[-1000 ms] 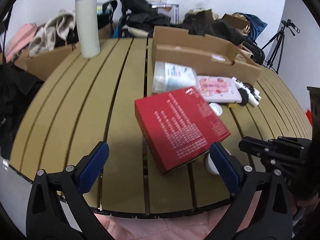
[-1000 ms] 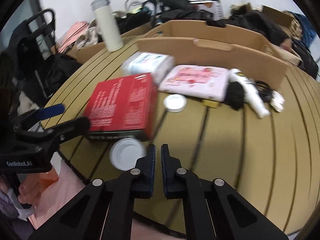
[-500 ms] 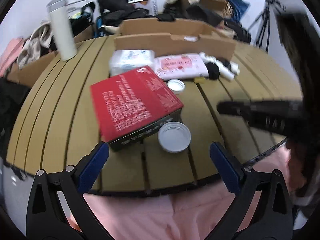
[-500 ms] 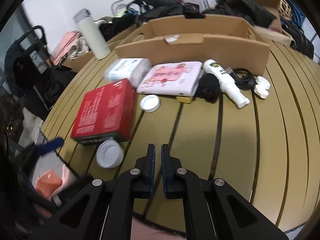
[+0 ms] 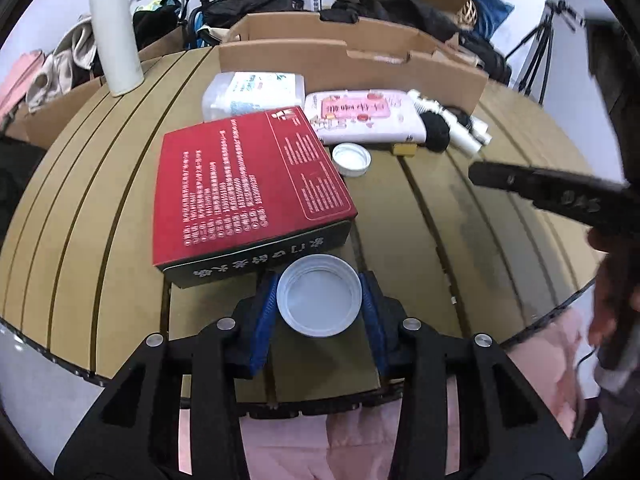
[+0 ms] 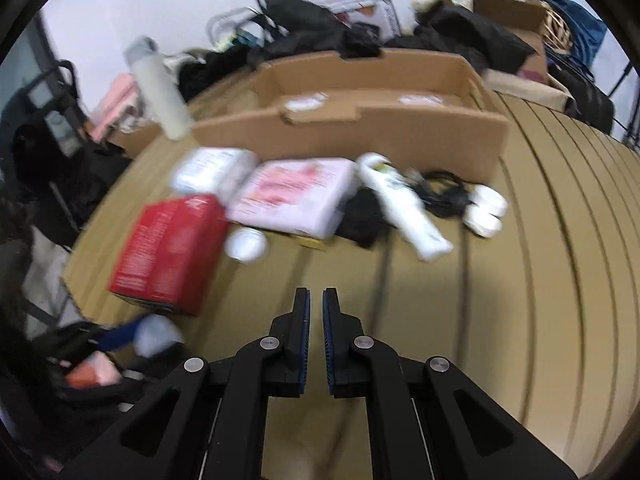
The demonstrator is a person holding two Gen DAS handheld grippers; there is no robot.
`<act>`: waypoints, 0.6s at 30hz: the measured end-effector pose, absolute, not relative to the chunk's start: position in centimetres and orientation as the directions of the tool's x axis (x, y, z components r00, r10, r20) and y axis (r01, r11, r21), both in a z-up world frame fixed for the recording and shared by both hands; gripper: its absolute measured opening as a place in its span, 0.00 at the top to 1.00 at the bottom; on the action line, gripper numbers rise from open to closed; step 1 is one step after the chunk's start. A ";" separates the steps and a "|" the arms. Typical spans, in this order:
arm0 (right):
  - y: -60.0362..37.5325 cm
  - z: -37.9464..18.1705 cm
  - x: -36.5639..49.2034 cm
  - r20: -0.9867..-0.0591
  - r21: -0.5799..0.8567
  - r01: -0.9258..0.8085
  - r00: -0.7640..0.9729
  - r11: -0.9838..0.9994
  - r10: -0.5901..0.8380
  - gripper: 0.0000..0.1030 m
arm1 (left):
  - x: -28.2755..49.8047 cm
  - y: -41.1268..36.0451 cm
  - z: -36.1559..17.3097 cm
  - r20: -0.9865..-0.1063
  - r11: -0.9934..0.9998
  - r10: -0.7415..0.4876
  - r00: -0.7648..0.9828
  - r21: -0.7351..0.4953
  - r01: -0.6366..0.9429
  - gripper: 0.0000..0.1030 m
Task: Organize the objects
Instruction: 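Grasp the white round lid with the left gripper while the right gripper grasps the black sock ball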
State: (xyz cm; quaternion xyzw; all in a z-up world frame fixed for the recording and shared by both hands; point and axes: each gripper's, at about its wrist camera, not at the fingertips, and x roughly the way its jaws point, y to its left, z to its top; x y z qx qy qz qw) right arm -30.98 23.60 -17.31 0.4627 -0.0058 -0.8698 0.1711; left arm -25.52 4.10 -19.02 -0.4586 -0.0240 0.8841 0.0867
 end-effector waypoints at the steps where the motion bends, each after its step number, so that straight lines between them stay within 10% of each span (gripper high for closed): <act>1: 24.0 -17.3 -31.2 -0.803 0.155 0.281 -0.523 -0.947 -0.286 0.79 | -25.4 3.8 -18.8 -0.797 -0.981 0.193 -0.572 -0.142 -0.134 0.65; 2: 24.6 -17.2 -31.3 -0.798 0.153 0.274 -0.533 -0.950 -0.282 0.70 | -25.3 3.5 -18.5 -0.787 -0.977 0.213 -0.580 -0.165 -0.135 0.65; 4: 25.8 -16.7 -31.8 -0.781 0.183 0.269 -0.544 -0.945 -0.306 0.10 | -25.0 3.0 -17.9 -0.765 -0.968 0.252 -0.593 -0.207 -0.144 0.65; 5: 26.2 -16.5 -31.9 -0.772 0.197 0.270 -0.549 -0.943 -0.319 0.09 | -24.9 2.8 -17.6 -0.759 -0.965 0.262 -0.596 -0.220 -0.143 0.65; 9: 25.5 -16.0 -33.1 -0.773 0.125 0.273 -0.576 -0.954 -0.266 0.11 | -24.6 2.1 -16.3 -0.735 -0.951 0.303 -0.607 -0.271 -0.147 0.65; 12: 24.0 -16.2 -34.7 -0.763 0.058 0.277 -0.607 -0.959 -0.222 0.65 | -24.5 1.7 -14.9 -0.710 -0.947 0.313 -0.631 -0.285 -0.149 0.65; 18: 23.2 -18.8 -37.8 -0.793 0.137 0.291 -0.541 -0.947 -0.281 0.68 | -24.0 1.1 -13.7 -0.703 -0.958 0.277 -0.655 -0.256 -0.130 0.65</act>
